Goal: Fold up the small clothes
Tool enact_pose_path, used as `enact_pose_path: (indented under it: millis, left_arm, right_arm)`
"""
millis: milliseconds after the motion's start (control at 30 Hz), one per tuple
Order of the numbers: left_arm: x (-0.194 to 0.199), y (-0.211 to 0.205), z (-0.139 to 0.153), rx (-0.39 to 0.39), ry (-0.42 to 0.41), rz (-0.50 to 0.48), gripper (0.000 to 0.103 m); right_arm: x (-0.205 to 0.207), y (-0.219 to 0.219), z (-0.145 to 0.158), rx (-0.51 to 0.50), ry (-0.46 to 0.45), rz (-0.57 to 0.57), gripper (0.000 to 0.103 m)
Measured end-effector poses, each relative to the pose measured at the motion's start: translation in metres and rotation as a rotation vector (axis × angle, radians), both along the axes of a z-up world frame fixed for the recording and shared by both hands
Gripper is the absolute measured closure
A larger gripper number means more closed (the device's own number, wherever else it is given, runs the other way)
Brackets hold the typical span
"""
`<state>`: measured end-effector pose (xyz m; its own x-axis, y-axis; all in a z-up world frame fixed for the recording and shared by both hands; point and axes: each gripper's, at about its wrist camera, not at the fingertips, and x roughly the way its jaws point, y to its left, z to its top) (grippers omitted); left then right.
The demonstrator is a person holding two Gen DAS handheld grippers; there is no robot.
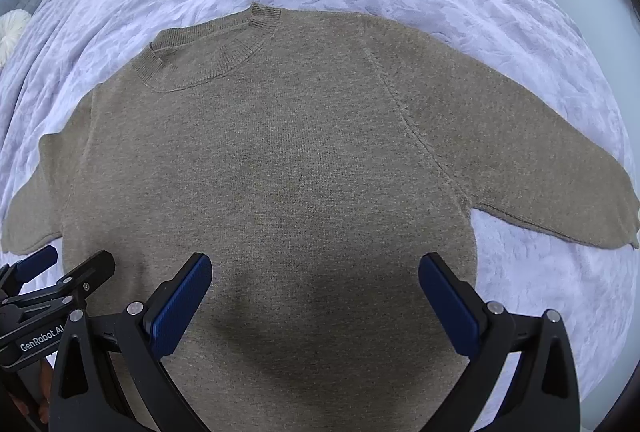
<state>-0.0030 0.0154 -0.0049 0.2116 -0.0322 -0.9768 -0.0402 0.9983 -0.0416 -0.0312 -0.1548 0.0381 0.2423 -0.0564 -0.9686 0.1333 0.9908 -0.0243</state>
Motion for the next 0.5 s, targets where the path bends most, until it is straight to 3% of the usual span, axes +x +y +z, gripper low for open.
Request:
enact_pose_path:
  millis: [500]
  left_arm:
    - [0.0030,0.0034,-0.0013,-0.012,0.010,0.003,0.000]
  right_arm:
    - [0.0026,0.0066,-0.0010,-0.007,0.006,0.009,0.000]
